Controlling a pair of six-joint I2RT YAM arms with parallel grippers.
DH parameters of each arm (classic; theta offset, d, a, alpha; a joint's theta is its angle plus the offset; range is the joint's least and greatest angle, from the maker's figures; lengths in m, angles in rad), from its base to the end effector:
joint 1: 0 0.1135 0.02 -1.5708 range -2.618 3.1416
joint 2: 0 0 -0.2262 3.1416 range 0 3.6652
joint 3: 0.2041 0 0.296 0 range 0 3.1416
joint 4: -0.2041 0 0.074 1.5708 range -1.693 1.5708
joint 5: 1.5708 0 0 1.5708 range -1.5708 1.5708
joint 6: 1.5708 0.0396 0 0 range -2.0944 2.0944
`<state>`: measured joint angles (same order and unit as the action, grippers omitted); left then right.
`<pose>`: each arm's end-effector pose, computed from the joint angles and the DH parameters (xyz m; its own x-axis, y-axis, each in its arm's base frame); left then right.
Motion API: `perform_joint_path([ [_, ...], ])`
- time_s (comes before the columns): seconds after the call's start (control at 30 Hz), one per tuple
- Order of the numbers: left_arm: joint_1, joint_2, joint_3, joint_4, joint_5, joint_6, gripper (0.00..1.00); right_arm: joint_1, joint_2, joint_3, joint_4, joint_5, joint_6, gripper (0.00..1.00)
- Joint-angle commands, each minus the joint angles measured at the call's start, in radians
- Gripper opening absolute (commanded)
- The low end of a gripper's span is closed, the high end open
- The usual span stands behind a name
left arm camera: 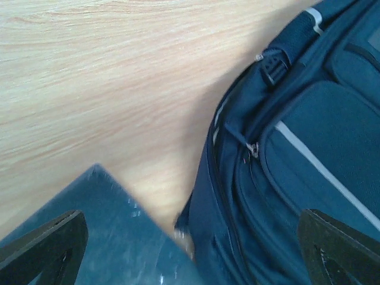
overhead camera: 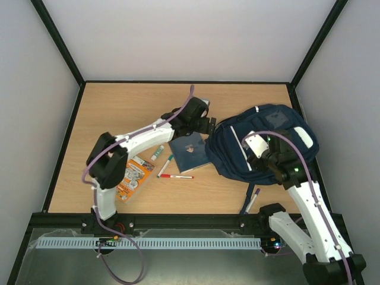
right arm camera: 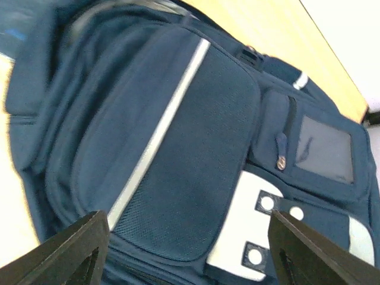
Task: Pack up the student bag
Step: Adjust the student bag at the center of the board.
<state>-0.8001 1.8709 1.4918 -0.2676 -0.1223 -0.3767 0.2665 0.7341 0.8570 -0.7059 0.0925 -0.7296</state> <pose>0.3300 -0.3329 0.2098 -0.6273 0.1219 -0.7692 0.4447 0.8669 -0.2252 0.2200 0.0563 0.2977 -0.2707 -0.7619 -0.5884 -0.4940 0.6346 -0.5944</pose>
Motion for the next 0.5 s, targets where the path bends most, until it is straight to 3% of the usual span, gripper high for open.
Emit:
perform_joint_path([
  [0.0, 0.046, 0.132, 0.141, -0.028, 0.113, -0.072, 0.98, -0.084, 0.050, -0.024, 0.116, 0.073, 0.232, 0.80],
  [0.17, 0.064, 0.269, 0.262, -0.019, 0.220, -0.089, 0.82, -0.316, 0.202, 0.018, 0.114, -0.032, 0.297, 0.83],
  [0.37, 0.060, 0.351, 0.314, -0.025, 0.249, -0.100, 0.80, -0.663, 0.478, 0.119, 0.092, -0.195, 0.310, 0.83],
  [0.47, 0.059, 0.368, 0.314, -0.034, 0.239, -0.100, 0.81, -0.783, 0.606, 0.164, 0.051, -0.244, 0.302, 0.98],
])
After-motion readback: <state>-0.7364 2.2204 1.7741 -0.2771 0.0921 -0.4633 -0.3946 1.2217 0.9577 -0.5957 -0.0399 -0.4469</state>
